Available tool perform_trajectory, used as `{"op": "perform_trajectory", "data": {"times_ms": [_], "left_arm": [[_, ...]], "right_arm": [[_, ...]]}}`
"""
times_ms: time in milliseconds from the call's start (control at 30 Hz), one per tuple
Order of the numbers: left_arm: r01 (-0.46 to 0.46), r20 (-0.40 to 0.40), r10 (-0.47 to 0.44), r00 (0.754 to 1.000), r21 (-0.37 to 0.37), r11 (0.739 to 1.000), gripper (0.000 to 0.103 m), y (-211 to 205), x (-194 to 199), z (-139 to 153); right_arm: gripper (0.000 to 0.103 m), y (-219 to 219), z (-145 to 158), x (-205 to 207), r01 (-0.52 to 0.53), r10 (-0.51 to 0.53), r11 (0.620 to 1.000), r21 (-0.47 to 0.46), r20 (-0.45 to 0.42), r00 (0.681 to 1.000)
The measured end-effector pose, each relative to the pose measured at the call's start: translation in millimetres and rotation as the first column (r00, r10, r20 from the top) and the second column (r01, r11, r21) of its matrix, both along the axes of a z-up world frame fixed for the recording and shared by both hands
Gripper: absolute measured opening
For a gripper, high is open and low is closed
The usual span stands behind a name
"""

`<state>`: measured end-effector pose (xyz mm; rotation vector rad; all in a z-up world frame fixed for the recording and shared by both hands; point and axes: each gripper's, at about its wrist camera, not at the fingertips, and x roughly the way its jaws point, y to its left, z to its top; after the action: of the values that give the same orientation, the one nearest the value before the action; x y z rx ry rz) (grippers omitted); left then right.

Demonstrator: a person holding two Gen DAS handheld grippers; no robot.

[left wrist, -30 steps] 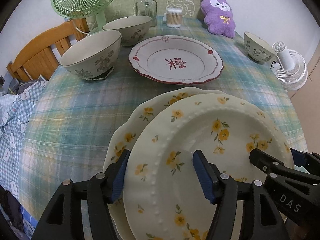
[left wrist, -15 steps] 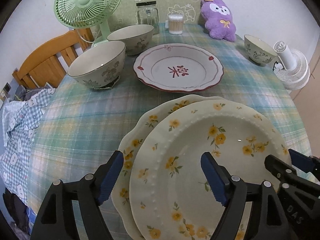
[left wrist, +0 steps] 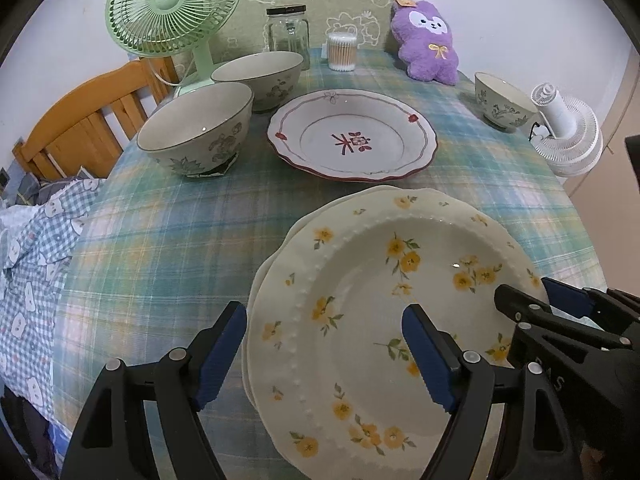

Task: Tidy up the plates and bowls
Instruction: 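Open the right gripper and withdraw from the stacked plates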

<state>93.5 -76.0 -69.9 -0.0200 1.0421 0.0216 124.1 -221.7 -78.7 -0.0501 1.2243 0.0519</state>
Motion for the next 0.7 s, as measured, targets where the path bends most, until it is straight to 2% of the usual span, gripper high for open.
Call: {"op": "perform_trajectory", "data": {"times_ms": [100, 133, 333, 533, 700], "left_arm": [[0.008, 0.011, -0.008, 1.000, -0.020, 1.000, 0.085, 4.0, -0.6, 6.2], [0.011, 0.015, -0.010, 1.000, -0.022, 1.000, 0.086, 4.8, -0.9, 8.1], [0.001, 0.057, 0.001, 0.998, -0.044, 0.999, 0.088, 17.6, 4.4, 26.8], [-0.021, 0.104, 0.026, 0.994, -0.048, 0.999, 0.089, 28.0, 17.9, 50.4], [-0.067, 0.131, 0.078, 0.988, -0.081, 0.994, 0.088, 32.7, 38.6, 65.6]], "right_arm": [[0.051, -0.8, 8.3, 1.5, 0.018, -0.018, 1.000, 0.022, 0.001, 1.000], [0.056, 0.8, 16.4, 1.5, 0.015, -0.015, 0.999, 0.033, 0.022, 1.000], [0.069, 5.1, 49.8, 6.2, 0.020, -0.025, 0.998, 0.052, 0.115, 0.993], [0.070, 11.5, 76.2, 22.6, 0.006, -0.015, 0.999, 0.053, 0.179, 0.984], [0.070, 11.9, 89.6, 43.4, -0.023, 0.008, 0.998, 0.064, 0.215, 0.977]]}}
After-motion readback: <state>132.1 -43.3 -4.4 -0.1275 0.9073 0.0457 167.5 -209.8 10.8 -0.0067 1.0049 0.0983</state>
